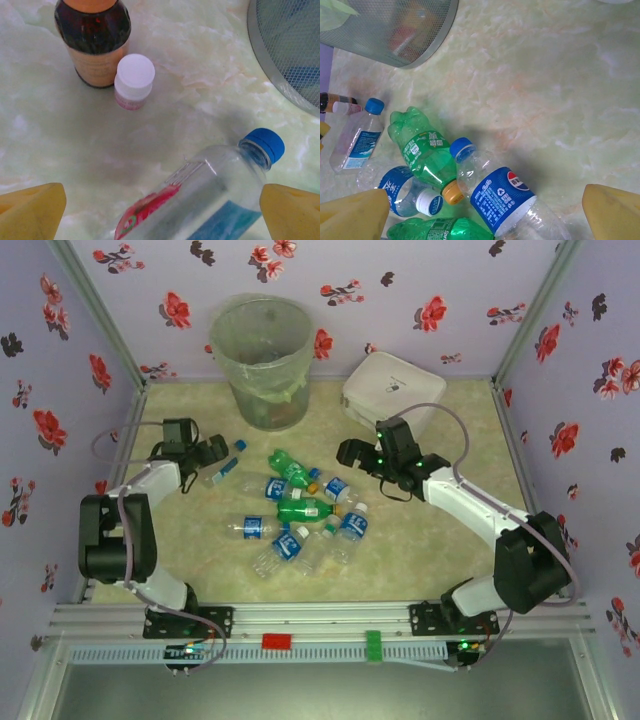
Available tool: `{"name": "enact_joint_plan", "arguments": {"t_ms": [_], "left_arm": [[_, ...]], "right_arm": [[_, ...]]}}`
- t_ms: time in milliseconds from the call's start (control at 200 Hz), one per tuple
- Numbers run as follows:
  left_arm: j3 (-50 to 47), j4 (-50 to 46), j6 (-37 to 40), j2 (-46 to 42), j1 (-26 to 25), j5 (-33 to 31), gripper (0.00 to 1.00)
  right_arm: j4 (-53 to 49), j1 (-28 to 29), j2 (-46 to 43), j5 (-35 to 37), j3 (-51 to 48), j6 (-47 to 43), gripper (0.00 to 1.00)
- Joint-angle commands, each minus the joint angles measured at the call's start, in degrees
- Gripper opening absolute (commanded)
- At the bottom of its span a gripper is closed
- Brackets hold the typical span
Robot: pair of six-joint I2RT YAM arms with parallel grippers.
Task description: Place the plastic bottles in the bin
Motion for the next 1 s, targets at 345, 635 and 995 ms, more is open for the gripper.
{"name": "enact_joint_plan", "arguments": {"t_ms": [345, 635, 995], "left_arm": [[7.0, -3.3, 1.9, 9.3, 1.0, 12.7, 0.98], [8.2, -7.0, 2.1, 11.4, -0.9, 12.8, 0.94], [14.6, -16.4, 3.4, 16.0, -3.4, 7.4, 0.9]], "right_arm": [[1.7, 2.9, -2.6, 7.5, -1.5, -2.6, 1.0], [1.2, 3.0, -3.0, 7.6, -0.9, -2.4, 1.0], [2.6, 2.9, -5.5, 8.8, -2.9, -2.1, 1.0]]}}
